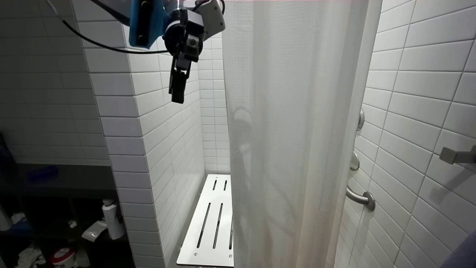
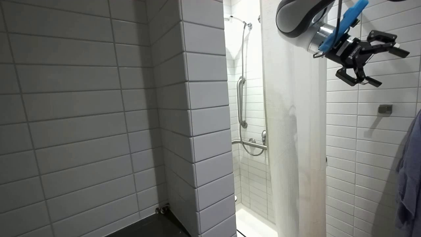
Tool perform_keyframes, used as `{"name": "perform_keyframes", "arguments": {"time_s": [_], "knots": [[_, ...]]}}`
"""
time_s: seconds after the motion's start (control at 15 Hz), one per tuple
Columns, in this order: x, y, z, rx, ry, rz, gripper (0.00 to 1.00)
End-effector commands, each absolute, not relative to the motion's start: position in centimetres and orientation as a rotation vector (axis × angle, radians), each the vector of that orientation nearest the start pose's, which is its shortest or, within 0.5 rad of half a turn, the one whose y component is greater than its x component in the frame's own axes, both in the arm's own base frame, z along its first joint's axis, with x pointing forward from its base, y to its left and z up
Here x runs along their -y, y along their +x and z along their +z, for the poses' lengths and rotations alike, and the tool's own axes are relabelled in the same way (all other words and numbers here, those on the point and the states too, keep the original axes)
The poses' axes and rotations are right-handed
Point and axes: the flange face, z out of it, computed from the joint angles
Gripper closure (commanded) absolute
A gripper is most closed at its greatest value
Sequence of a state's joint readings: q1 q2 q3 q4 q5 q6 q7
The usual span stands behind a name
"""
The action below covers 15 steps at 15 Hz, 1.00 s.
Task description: Draw the shower curtain to the left.
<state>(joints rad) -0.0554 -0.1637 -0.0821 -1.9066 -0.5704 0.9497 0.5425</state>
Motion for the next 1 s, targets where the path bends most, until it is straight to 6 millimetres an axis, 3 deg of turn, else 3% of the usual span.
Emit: {"name": "perform_keyframes", "arguments": {"time_s": [0.0, 0.47, 0.93], "knots": [[13.0, 40.1, 56.3, 1.068, 2.021, -0.770, 0.00], [12.5, 41.0, 54.8, 1.036, 2.031, -0.859, 0.00], [11.0, 41.8, 54.4, 0.759, 2.368, -0.999, 0.00]]}}
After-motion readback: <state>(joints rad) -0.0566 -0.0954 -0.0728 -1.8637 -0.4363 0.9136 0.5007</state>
